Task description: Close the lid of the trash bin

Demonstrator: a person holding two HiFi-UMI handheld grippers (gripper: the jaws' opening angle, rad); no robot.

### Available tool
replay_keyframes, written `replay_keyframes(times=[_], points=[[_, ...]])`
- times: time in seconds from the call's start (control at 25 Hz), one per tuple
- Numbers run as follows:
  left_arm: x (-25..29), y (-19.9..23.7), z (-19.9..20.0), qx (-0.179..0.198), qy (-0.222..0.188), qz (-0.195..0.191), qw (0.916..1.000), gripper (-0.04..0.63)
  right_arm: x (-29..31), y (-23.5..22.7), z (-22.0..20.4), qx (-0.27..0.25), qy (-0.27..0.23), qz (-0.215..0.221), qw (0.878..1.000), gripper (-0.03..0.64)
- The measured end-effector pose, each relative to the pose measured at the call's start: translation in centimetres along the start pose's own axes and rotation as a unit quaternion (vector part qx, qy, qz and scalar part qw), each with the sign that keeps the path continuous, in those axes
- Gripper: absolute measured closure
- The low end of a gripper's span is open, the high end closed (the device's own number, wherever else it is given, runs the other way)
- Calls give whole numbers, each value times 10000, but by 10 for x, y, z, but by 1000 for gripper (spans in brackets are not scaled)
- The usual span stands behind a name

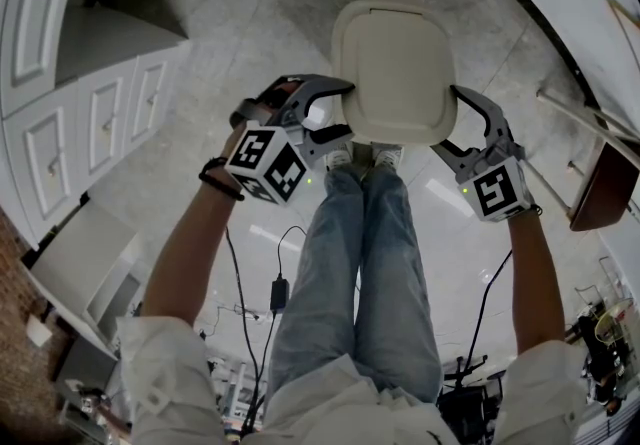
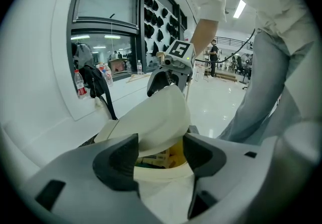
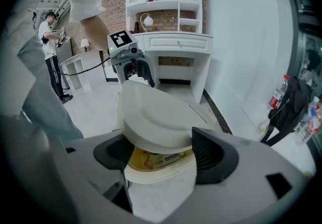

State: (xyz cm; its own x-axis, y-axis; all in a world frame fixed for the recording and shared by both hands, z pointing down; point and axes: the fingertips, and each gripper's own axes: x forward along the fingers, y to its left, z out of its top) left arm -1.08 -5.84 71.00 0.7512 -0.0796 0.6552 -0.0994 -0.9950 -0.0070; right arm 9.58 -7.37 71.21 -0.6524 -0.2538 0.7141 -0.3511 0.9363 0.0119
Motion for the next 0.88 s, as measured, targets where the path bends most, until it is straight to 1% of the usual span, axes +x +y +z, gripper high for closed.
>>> replay_keyframes(times=[0.4,0.88], points=[[5,-9,-9,91,158,-107,9998,298,6,16,-9,58,80,278,9996,199],[10,-17,-14,4,197,-241,9995,291,10,24,-18,-5,165,407,9990,176]])
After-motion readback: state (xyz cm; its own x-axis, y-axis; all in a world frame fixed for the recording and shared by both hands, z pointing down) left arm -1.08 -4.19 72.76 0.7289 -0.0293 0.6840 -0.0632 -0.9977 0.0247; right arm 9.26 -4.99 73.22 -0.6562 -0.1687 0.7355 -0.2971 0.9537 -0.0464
